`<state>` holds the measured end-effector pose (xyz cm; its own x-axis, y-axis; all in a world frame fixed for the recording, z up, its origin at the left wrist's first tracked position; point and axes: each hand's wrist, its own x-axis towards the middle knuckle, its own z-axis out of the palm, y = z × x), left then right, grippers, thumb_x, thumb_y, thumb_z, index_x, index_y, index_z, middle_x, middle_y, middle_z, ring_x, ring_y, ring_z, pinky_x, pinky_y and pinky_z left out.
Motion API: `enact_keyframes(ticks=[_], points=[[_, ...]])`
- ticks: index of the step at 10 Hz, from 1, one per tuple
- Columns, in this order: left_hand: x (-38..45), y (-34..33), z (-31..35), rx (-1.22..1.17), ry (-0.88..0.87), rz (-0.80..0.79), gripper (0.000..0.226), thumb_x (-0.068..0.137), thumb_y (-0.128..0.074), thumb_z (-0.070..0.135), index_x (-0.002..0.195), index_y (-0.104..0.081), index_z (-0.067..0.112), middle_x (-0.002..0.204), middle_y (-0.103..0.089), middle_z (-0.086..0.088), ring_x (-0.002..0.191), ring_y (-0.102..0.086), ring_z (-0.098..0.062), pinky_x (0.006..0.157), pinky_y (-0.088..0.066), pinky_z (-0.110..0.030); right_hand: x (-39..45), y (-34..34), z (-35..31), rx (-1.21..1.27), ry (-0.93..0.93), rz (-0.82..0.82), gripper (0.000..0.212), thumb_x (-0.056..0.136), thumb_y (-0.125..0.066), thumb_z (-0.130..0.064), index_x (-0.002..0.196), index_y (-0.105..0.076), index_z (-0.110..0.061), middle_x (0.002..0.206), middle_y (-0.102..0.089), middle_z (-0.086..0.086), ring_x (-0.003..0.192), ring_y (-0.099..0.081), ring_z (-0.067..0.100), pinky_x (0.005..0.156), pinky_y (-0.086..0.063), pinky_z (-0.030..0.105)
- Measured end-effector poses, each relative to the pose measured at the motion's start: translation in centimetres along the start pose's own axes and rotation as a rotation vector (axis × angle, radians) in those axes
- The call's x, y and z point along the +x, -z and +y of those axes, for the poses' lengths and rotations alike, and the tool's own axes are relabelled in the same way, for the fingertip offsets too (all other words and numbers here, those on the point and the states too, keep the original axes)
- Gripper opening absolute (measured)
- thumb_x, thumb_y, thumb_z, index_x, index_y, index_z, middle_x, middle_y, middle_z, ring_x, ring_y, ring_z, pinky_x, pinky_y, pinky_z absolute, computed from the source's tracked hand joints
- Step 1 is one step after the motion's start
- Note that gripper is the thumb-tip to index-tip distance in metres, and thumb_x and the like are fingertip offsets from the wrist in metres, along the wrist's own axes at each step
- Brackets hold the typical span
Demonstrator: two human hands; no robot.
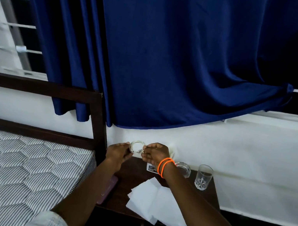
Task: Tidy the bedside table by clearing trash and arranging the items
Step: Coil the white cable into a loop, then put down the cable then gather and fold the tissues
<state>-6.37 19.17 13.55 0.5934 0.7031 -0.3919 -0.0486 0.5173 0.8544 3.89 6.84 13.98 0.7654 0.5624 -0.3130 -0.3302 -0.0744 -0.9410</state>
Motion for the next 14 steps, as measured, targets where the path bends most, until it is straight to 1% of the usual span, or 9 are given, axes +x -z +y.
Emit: enact_keyframes(ticks=[3,4,5,6,7,8,10,11,14], points=[[5.8,2.8,-4.6,0.351,0.056,0.010,0.019,0.095,-0.062,0.000,0.082,-0.072,0.009,0.072,-0.065,-0.009,0.057,-0.057,-0.016,0.053,-0.045,-0.024,6.0,-0.2,7.4,0.244,-0.196,0.066,0.039,0.098,-0.032,-0.015,0.067,-0.055,-0.007,0.067,-0.061,0.018,0.045,-0.057,0.024,0.050,-0.046,0.023],[8.7,3.9,-6.0,0.449,0.098,0.026,0.020,0.094,-0.062,-0.002,0.083,-0.070,0.013,0.077,-0.066,-0.010,0.056,-0.062,-0.014,0.052,-0.053,-0.023,6.5,-1.7,8.9,0.154,-0.156,0.142,0.014,0.068,-0.056,-0.019,0.073,-0.052,-0.006,0.069,-0.057,0.017,0.057,-0.052,0.022,0.059,-0.040,0.025],[11.5,5.2,-6.9,0.553,0.087,0.091,0.025,0.090,-0.067,0.005,0.073,-0.069,0.023,0.090,-0.072,-0.007,0.080,-0.069,-0.022,0.082,-0.063,-0.040,8.9,-2.6,11.8,0.016,-0.109,0.180,0.002,0.066,-0.060,-0.011,0.067,-0.060,-0.013,0.065,-0.061,0.019,0.055,-0.059,0.027,0.057,-0.052,0.033],[13.5,6.0,-8.1,0.768,0.058,0.115,0.024,0.090,-0.066,0.007,0.074,-0.070,0.024,0.084,-0.072,-0.004,0.081,-0.070,-0.020,0.082,-0.064,-0.038,12.9,-3.0,16.0,-0.224,-0.054,0.286,0.017,0.070,-0.067,-0.008,0.061,-0.068,-0.022,0.065,-0.071,0.014,0.060,-0.071,0.033,0.061,-0.062,0.050],[15.4,6.0,-8.6,0.938,-0.006,0.068,0.027,0.086,-0.067,0.011,0.062,-0.072,0.021,0.068,-0.073,-0.006,0.068,-0.071,-0.019,0.077,-0.064,-0.038,17.2,-2.7,19.7,-0.312,-0.070,0.260,0.015,0.063,-0.068,-0.020,0.067,-0.071,-0.034,0.067,-0.072,-0.001,0.070,-0.074,0.024,0.072,-0.063,0.048],[17.0,6.3,-9.2,1.040,-0.025,0.021,0.020,0.081,-0.064,0.011,0.071,-0.078,0.020,0.077,-0.078,-0.009,0.081,-0.077,-0.026,0.077,-0.063,-0.037,18.5,-3.1,20.6,-0.309,-0.062,0.286,0.022,0.061,-0.066,-0.019,0.069,-0.071,-0.039,0.063,-0.072,-0.002,0.065,-0.073,0.024,0.068,-0.063,0.048],[17.8,5.4,-8.6,1.225,-0.114,-0.073,0.049,0.074,-0.046,0.031,0.106,-0.081,0.019,0.110,-0.078,-0.009,0.108,-0.072,-0.027,0.090,-0.054,-0.032,17.9,-4.0,18.5,-0.308,-0.087,0.332,0.018,0.071,-0.064,-0.001,0.063,-0.065,-0.017,0.060,-0.070,0.012,0.055,-0.071,0.032,0.059,-0.062,0.051],[18.4,5.2,-8.9,1.252,-0.125,-0.061,0.031,0.086,-0.058,0.021,0.108,-0.080,0.017,0.114,-0.077,-0.010,0.112,-0.070,-0.028,0.092,-0.052,-0.031,20.3,-3.8,20.6,-0.319,-0.077,0.323,0.016,0.070,-0.065,-0.003,0.062,-0.065,-0.017,0.063,-0.071,0.012,0.058,-0.072,0.030,0.059,-0.063,0.049],[19.3,5.8,-9.8,1.277,-0.127,-0.067,0.036,0.082,-0.059,0.030,0.107,-0.080,0.017,0.111,-0.077,-0.011,0.109,-0.071,-0.027,0.089,-0.053,-0.031,22.9,-3.6,23.1,-0.406,-0.095,0.311,0.012,0.056,-0.064,-0.014,0.052,-0.064,-0.025,0.060,-0.072,-0.001,0.061,-0.073,0.023,0.067,-0.063,0.044]])
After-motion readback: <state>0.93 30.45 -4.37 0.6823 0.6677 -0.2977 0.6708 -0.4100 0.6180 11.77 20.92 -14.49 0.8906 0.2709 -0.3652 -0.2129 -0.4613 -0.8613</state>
